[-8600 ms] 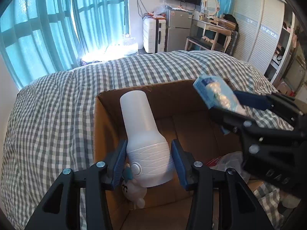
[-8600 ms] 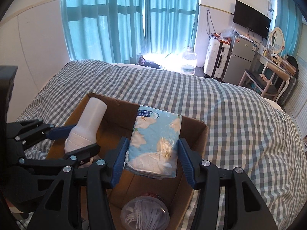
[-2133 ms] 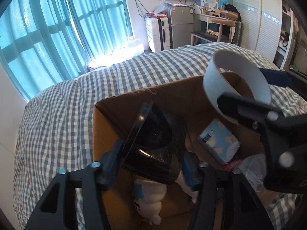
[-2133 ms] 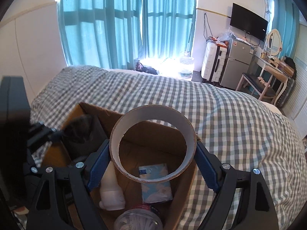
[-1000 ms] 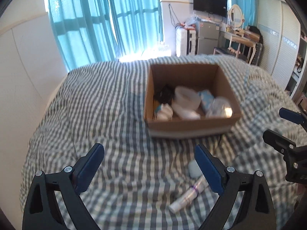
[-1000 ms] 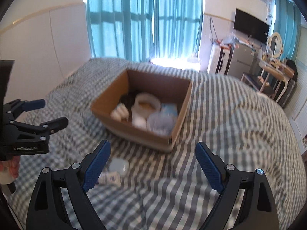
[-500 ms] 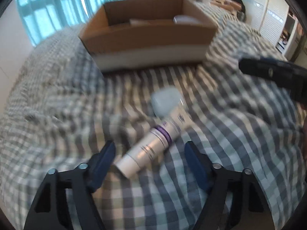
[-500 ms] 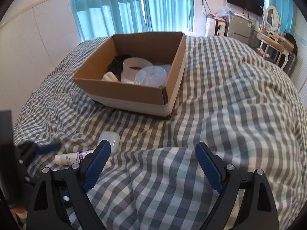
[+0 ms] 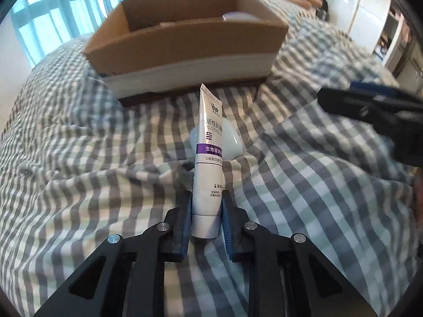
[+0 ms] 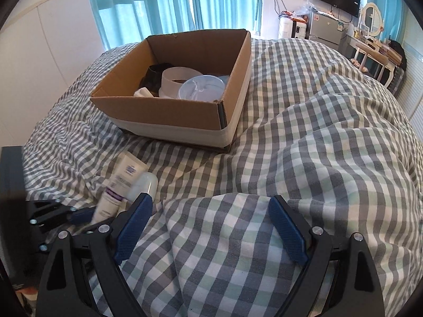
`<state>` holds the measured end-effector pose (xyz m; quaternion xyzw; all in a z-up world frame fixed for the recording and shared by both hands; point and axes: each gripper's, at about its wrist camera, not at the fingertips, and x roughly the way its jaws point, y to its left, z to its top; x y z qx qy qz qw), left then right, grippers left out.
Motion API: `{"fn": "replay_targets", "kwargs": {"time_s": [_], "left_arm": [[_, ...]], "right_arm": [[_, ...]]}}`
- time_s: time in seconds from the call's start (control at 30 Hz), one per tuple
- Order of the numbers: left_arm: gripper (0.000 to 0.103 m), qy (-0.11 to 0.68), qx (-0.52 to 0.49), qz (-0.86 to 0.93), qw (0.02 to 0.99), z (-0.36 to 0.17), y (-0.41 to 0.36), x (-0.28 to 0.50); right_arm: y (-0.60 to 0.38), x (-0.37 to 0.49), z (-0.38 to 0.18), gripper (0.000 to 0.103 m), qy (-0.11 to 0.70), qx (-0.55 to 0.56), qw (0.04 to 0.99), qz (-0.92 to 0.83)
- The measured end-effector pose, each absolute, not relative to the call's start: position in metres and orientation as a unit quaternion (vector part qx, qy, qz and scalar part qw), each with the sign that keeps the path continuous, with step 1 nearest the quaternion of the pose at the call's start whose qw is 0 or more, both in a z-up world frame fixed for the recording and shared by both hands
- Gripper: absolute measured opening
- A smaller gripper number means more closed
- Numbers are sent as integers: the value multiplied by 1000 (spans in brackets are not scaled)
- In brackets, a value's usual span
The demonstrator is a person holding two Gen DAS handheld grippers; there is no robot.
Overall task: Organize objects
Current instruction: 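Grasp the white tube with left tool while right tool grasps the earbud case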
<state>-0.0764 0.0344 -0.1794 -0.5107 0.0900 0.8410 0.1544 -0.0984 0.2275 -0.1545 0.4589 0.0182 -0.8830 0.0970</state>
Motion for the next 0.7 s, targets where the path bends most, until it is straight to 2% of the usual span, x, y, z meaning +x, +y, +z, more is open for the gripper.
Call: {"fn": "replay_targets", "kwargs": {"time_s": [0.2,0.37,0.7], "left_arm": [[20,42,-478,867,138,-146,2,-69],[20,30,-469,876,108,-137,-22,-96],[20,16,-478,875,72,-157,-53,-123]], "right_arm": [[217,-95,-146,90,41,442,99,-891],[187,-102,-143,90,76,439,117,-888],[127,-146,-190,89,90,498,149,-850]]}}
